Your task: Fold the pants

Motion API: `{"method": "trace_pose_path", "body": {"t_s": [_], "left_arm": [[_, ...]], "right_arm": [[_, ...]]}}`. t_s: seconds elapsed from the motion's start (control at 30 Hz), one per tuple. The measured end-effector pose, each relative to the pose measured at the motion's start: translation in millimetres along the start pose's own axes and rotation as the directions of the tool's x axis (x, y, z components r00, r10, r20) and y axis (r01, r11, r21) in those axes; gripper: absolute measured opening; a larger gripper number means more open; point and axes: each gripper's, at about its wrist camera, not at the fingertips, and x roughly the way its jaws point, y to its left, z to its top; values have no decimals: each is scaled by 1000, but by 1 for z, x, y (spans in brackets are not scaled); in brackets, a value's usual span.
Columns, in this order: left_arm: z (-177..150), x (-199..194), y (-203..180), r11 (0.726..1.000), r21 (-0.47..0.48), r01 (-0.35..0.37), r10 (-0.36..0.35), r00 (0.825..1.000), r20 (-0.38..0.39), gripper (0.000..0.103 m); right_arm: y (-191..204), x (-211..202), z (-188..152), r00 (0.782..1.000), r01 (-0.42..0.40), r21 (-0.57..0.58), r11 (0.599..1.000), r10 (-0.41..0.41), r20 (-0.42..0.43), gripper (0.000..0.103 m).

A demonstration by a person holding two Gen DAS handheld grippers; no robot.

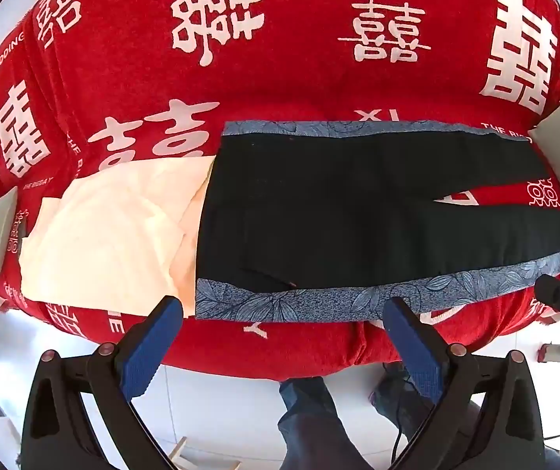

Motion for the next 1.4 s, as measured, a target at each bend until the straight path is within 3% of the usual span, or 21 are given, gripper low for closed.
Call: {"method": "trace_pose_path", "body": {"t_s": [0.4,0.47,1.13,1.4], "left_arm": [[1,-1,-2,1000,-4,-11,11,1000,2,102],[0,-1,-3,1000,-5,-13,13,1000,3,102],[3,-3,-14,999,-13,-46,46,999,0,102],[6,-4,-25,998,-36,-52,52,998,-22,102]], "right_arm": [[3,4,-1,1000,22,-9,1000,-22,-4,103],[-2,3,0,1000,-16,-10,1000,16,-4,103],[-8,7,11,1000,-23,-38,999,23,-4,103],[-25,8,17,997,-57,-28,998,56,-49,103]]}}
